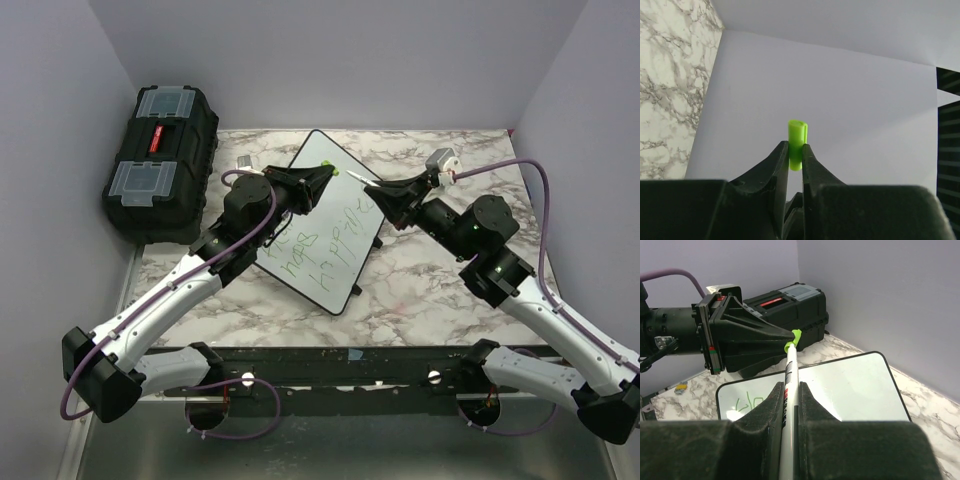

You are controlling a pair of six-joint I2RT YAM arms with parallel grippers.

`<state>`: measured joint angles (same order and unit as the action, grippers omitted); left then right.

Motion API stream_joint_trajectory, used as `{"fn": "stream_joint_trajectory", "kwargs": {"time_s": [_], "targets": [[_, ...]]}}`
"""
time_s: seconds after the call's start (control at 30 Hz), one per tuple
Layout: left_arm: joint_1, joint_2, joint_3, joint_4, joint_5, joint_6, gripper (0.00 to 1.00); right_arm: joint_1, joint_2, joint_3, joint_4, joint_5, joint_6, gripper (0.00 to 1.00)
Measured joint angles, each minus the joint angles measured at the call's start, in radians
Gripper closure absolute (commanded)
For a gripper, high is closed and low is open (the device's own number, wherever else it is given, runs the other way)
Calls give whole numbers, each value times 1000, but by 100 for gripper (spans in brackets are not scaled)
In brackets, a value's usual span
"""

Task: Write a sentence on the whiteboard
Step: Insert the whiteboard marker without the cap into the pen cap.

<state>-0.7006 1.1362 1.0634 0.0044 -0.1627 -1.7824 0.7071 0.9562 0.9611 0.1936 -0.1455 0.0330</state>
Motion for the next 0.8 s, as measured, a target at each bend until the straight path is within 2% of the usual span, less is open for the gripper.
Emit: {"fn": "stream_joint_trajectory", "kwargs": {"time_s": [0.8], "targets": [[0, 16, 10, -13, 10, -62, 100, 1, 32, 0, 2, 0, 13, 99]]}}
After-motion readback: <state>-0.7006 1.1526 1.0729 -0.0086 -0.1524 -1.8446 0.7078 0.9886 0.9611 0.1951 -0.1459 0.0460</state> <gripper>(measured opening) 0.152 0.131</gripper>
